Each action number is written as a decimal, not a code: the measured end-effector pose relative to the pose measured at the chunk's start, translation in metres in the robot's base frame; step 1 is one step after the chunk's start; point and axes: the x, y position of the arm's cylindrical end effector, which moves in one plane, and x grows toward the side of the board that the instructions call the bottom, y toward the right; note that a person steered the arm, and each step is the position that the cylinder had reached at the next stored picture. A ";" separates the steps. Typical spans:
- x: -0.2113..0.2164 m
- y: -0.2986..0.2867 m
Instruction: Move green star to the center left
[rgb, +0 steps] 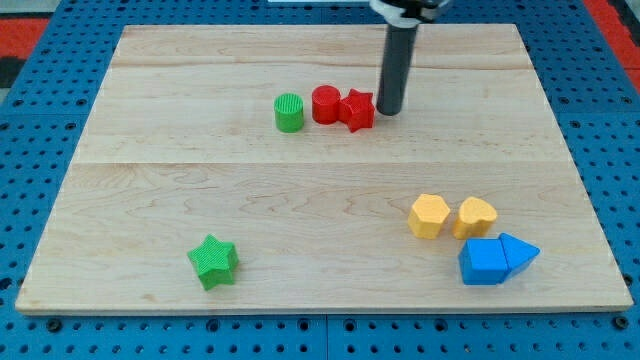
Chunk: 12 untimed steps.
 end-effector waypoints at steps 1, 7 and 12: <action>0.000 -0.034; 0.194 -0.088; 0.175 -0.200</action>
